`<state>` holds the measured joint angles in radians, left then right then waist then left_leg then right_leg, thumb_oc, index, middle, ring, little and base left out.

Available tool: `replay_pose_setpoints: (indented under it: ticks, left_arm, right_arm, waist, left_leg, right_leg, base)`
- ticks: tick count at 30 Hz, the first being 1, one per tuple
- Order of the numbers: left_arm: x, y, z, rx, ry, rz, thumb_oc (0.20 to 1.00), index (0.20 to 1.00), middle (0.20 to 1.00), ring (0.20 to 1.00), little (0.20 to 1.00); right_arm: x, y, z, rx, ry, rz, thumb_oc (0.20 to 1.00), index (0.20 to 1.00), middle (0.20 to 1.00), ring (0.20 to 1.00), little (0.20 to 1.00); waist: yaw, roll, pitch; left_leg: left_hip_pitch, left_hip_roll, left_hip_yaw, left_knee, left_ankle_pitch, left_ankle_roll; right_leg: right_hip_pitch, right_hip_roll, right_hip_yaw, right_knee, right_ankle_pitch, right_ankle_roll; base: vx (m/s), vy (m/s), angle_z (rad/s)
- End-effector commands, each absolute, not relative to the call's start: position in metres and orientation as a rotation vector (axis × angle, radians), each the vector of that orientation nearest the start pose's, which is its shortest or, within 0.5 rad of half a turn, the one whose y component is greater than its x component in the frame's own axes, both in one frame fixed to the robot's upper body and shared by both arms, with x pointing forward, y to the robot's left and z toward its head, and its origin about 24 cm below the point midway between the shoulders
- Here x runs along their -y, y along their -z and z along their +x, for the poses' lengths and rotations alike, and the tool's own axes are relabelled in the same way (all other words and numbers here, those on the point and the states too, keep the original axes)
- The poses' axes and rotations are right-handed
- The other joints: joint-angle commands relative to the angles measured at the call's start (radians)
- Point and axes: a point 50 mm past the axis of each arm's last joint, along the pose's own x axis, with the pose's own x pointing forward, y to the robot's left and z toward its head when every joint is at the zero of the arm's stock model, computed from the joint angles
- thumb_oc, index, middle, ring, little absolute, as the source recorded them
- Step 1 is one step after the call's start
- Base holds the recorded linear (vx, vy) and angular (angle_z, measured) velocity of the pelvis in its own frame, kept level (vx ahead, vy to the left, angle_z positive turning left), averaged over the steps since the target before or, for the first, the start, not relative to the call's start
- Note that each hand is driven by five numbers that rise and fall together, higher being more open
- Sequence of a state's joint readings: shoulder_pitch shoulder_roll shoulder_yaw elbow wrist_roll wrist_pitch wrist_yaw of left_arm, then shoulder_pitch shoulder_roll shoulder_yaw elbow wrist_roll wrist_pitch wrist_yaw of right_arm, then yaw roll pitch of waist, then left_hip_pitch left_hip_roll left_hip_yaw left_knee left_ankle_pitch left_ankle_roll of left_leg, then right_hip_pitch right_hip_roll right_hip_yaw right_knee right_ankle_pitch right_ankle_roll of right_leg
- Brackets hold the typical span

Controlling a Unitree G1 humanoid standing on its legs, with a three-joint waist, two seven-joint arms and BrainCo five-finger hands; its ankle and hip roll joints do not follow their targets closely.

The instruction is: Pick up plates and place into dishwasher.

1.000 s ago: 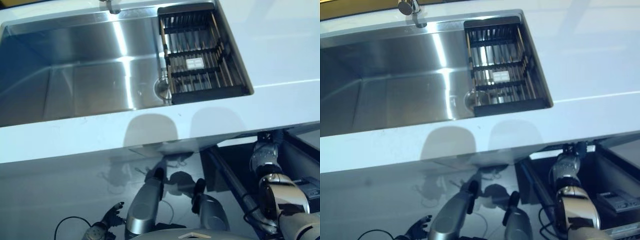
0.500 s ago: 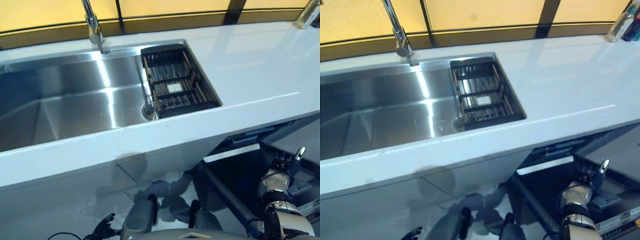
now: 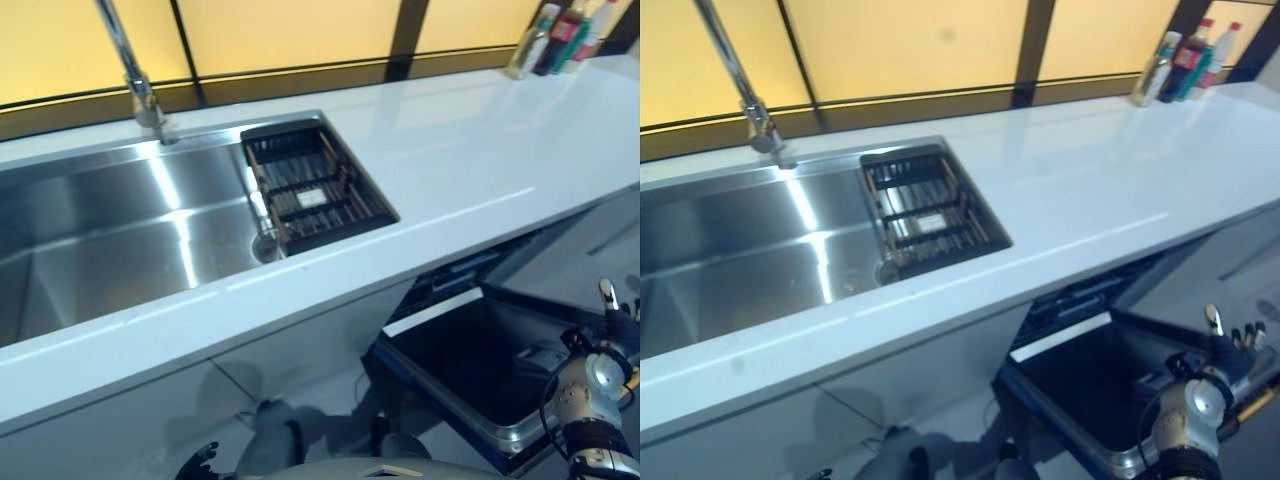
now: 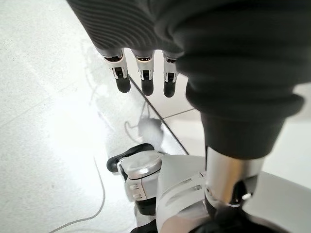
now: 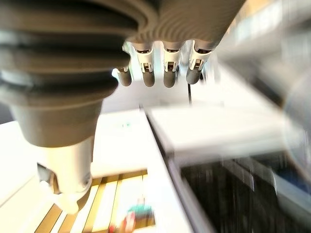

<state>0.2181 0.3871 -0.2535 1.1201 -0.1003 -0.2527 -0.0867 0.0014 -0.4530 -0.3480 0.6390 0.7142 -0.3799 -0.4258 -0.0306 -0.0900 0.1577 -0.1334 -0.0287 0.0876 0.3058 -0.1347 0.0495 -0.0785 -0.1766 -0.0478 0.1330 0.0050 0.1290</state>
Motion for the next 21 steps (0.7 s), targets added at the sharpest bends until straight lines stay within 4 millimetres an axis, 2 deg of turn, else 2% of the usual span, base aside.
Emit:
replay_pose_setpoints:
  ticks: [1, 5, 7, 10, 13, 18, 21]
  left_arm:
    - [-0.265, 0.145, 0.049, -1.069, 0.055, 0.285, 1.000, 1.000, 1.000, 1.000, 1.000]
    - [-0.266, 0.145, 0.049, -1.068, 0.046, 0.288, 1.000, 1.000, 1.000, 1.000, 1.000]
    - [-0.263, 0.146, 0.050, -1.063, 0.045, 0.281, 1.000, 1.000, 1.000, 1.000, 1.000]
    - [-0.258, 0.148, 0.050, -1.064, 0.057, 0.280, 1.000, 1.000, 1.000, 1.000, 1.000]
    - [-0.254, 0.149, 0.049, -1.059, 0.051, 0.281, 1.000, 1.000, 1.000, 1.000, 1.000]
    - [-0.261, 0.145, 0.065, -1.023, 0.039, 0.307, 1.000, 1.000, 1.000, 1.000, 1.000]
    - [-0.265, 0.141, 0.076, -0.993, 0.039, 0.314, 1.000, 1.000, 1.000, 1.000, 1.000]
  right_arm:
    - [0.402, -0.024, 0.171, -0.002, 1.150, 0.106, 1.000, 1.000, 1.000, 1.000, 1.000]
    - [0.399, 0.004, 0.147, -0.121, 1.198, 0.130, 1.000, 1.000, 1.000, 1.000, 1.000]
    - [0.390, 0.020, 0.138, -0.169, 1.194, 0.168, 1.000, 1.000, 1.000, 1.000, 1.000]
    - [0.381, 0.033, 0.132, -0.200, 1.186, 0.236, 1.000, 1.000, 1.000, 1.000, 1.000]
    - [0.369, 0.050, 0.125, -0.211, 1.181, 0.380, 1.000, 1.000, 1.000, 1.000, 1.000]
    - [0.352, 0.063, 0.128, -0.198, 1.170, 0.531, 1.000, 1.000, 1.000, 1.000, 1.000]
    - [0.351, 0.067, 0.131, -0.182, 1.217, 0.628, 1.000, 1.000, 1.000, 1.000, 1.000]
  waist:
    - [-0.019, 0.030, 0.029]
    - [-0.038, 0.023, 0.030]
    - [-0.046, 0.019, 0.034]
    - [-0.054, 0.013, 0.040]
    - [-0.061, 0.002, 0.055]
    - [-0.055, -0.006, 0.106]
    - [-0.050, 0.005, 0.148]
  left_leg:
    - [0.055, 0.012, 0.010, -0.080, -0.012, 0.016]
    - [0.048, 0.018, 0.023, -0.069, -0.015, 0.019]
    - [0.042, 0.021, 0.027, -0.044, -0.024, 0.019]
    - [0.031, 0.026, 0.033, 0.002, -0.044, 0.022]
    - [0.001, 0.040, 0.038, 0.073, -0.070, 0.023]
    - [-0.091, 0.060, 0.032, 0.179, -0.091, 0.027]
    - [-0.160, 0.066, 0.027, 0.252, -0.107, 0.030]
  right_leg:
    - [-0.003, 0.017, 0.013, 0.021, 0.095, 0.027]
    - [-0.013, 0.027, 0.024, 0.020, 0.091, 0.026]
    - [-0.014, 0.035, 0.032, 0.021, 0.076, 0.021]
    - [-0.018, 0.042, 0.034, 0.032, 0.053, 0.015]
    - [-0.042, 0.048, 0.037, 0.065, 0.041, 0.006]
    - [-0.109, 0.055, 0.032, 0.138, 0.031, -0.004]
    - [-0.163, 0.059, 0.021, 0.198, 0.021, -0.017]
  base:
    - [-0.04, -0.038, -0.10]
    - [-0.03, -0.029, -0.17]
    - [0.00, -0.001, -0.15]
    - [0.01, 0.011, -0.12]
    - [0.00, -0.006, -0.10]
    - [-0.11, -0.055, -0.02]
    - [-0.18, -0.008, 0.03]
